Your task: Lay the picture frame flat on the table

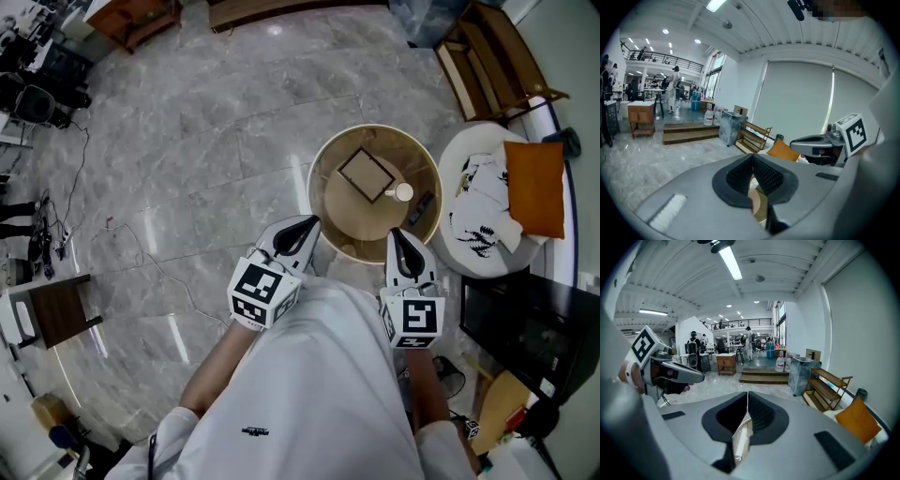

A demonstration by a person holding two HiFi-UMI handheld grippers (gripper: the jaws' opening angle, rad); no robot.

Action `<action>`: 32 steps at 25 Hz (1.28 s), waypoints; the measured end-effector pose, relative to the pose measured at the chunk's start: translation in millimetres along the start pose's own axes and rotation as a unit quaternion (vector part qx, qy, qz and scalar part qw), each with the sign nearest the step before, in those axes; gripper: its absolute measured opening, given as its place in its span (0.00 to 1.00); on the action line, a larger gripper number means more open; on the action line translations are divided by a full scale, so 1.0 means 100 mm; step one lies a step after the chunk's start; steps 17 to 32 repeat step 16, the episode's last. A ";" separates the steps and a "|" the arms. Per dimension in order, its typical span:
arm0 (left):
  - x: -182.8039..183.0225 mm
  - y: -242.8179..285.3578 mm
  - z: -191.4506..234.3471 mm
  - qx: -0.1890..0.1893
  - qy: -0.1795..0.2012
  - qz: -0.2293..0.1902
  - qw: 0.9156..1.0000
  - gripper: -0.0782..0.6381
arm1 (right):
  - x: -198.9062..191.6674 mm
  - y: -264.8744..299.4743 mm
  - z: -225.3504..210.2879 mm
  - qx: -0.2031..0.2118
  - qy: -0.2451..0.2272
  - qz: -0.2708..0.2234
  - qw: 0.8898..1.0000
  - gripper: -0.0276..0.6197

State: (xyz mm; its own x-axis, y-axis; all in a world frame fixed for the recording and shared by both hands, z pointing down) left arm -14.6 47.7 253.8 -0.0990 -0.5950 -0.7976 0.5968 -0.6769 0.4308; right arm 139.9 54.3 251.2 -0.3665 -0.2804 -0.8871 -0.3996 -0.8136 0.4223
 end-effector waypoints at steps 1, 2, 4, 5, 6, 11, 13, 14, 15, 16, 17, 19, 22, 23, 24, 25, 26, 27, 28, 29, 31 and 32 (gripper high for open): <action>-0.01 0.01 0.00 -0.001 -0.002 0.001 1.000 0.12 | -0.01 0.00 0.00 0.000 0.000 0.001 1.000 0.05; -0.02 0.02 0.00 -0.001 -0.004 0.003 1.000 0.12 | -0.01 0.00 0.00 0.001 0.001 0.001 1.000 0.05; -0.05 0.02 0.01 -0.001 -0.007 0.007 1.000 0.12 | -0.01 0.01 0.01 0.003 0.002 0.002 1.000 0.05; -0.05 0.01 0.01 -0.001 -0.007 0.008 1.000 0.12 | -0.01 0.02 0.01 0.004 0.002 0.001 1.000 0.05; -0.06 0.01 0.00 0.000 -0.006 0.008 1.000 0.12 | -0.01 0.03 0.01 0.005 0.002 -0.001 1.000 0.05; -0.08 0.07 0.00 0.003 -0.015 0.010 1.000 0.12 | -0.02 0.07 -0.01 0.013 0.001 -0.001 1.000 0.05; -0.08 0.08 0.00 0.004 -0.017 0.009 1.000 0.12 | -0.01 0.08 -0.01 0.015 0.001 -0.002 1.000 0.05; -0.08 0.08 0.00 0.005 -0.018 0.008 1.000 0.12 | -0.01 0.09 -0.02 0.016 0.000 -0.003 1.000 0.05; -0.07 0.09 -0.01 0.005 -0.018 0.008 1.000 0.12 | -0.01 0.09 -0.03 0.017 0.000 -0.004 1.000 0.05; -0.07 0.10 -0.01 0.005 -0.018 0.007 1.000 0.12 | 0.00 0.10 -0.03 0.017 -0.001 -0.005 1.000 0.05; -0.07 0.10 -0.01 0.005 -0.018 0.007 1.000 0.12 | 0.00 0.10 -0.03 0.017 -0.001 -0.005 1.000 0.05; -0.07 0.10 -0.01 0.005 -0.018 0.007 1.000 0.12 | 0.00 0.10 -0.03 0.017 -0.001 -0.005 1.000 0.05; -0.07 0.10 -0.01 0.005 -0.018 0.007 1.000 0.12 | 0.00 0.10 -0.03 0.017 -0.001 -0.005 1.000 0.05; -0.07 0.10 -0.01 0.005 -0.018 0.007 1.000 0.12 | 0.00 0.10 -0.03 0.017 -0.001 -0.005 1.000 0.05; -0.07 0.10 -0.01 0.005 -0.018 0.007 1.000 0.12 | 0.00 0.10 -0.03 0.017 -0.001 -0.005 1.000 0.05; -0.07 0.10 -0.01 0.005 -0.018 0.007 1.000 0.12 | 0.00 0.10 -0.03 0.017 -0.001 -0.005 1.000 0.05; -0.07 0.10 -0.01 0.005 -0.018 0.007 1.000 0.12 | 0.00 0.10 -0.03 0.017 -0.001 -0.005 1.000 0.05; -0.07 0.10 -0.01 0.005 -0.018 0.007 1.000 0.12 | 0.00 0.10 -0.03 0.017 -0.001 -0.005 1.000 0.05; -0.07 0.10 -0.01 0.005 -0.018 0.007 1.000 0.12 | 0.00 0.10 -0.03 0.017 -0.001 -0.005 1.000 0.05; -0.07 0.10 -0.01 0.005 -0.018 0.007 1.000 0.12 | 0.00 0.10 -0.03 0.017 -0.001 -0.005 1.000 0.05; -0.07 0.10 -0.01 0.005 -0.018 0.007 1.000 0.12 | 0.00 0.10 -0.03 0.017 -0.001 -0.005 1.000 0.05; -0.07 0.10 -0.01 0.005 -0.018 0.007 1.000 0.12 | 0.00 0.10 -0.03 0.017 -0.001 -0.005 1.000 0.05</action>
Point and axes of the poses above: the fingertips, and each gripper's own axes: y forward along the fingers, z to its left, x out of its top, the point moved 2 cm from there along -y, backward along the fingers, and after that the axes turned 12 degrees about -y, right-handed, at the moved point
